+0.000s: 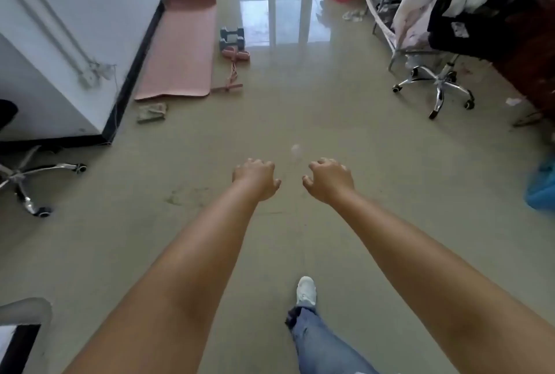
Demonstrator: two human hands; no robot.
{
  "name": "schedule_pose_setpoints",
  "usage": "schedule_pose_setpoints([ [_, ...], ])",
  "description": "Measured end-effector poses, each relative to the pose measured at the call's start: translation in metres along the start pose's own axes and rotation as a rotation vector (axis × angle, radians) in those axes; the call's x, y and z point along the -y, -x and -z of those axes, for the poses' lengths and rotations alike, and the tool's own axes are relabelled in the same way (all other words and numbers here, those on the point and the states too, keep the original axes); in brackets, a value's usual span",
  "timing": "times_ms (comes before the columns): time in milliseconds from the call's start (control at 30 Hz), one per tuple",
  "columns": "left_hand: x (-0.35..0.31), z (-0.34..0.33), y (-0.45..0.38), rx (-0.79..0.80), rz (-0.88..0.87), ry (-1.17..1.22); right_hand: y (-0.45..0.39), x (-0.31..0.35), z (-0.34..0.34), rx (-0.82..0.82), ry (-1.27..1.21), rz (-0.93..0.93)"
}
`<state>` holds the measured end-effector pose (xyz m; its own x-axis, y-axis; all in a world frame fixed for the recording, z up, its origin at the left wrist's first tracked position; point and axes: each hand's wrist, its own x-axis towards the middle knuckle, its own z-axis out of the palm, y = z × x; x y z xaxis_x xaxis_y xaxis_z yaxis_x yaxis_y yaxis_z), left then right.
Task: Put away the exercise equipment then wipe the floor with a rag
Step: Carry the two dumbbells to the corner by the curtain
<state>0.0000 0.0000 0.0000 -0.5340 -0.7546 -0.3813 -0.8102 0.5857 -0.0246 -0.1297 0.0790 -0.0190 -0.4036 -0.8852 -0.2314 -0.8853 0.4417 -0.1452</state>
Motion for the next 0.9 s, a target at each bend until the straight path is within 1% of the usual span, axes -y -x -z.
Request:
schedule_pose_setpoints([
  [33, -0.001, 0.004, -0.017, 0.053, 0.008, 0.006, -0.018, -0.005, 0.002, 0.048, -0.009, -0.018],
  [200, 0.006, 0.019, -0.102, 0.162, 0.042, 0.051, -0.11, -0.026, 0.006, 0.179, -0.022, -0.062],
  [333, 0.027, 0.04, -0.167, 0.189, 0.081, 0.053, -0.183, -0.024, 0.014, 0.232, -0.008, -0.058],
  [567, 0.089, 0.086, -0.323, 0.194, 0.127, 0.075, -0.356, 0.003, 0.038, 0.226, -0.002, -0.021],
  [733, 0.142, 0.141, -0.446, 0.202, 0.115, 0.093, -0.492, 0.025, 0.079, 0.231, -0.007, -0.068],
  [900, 0.18, 0.197, -0.559, 0.189, 0.142, 0.089, -0.612, 0.039, 0.117, 0.204, -0.063, -0.069],
])
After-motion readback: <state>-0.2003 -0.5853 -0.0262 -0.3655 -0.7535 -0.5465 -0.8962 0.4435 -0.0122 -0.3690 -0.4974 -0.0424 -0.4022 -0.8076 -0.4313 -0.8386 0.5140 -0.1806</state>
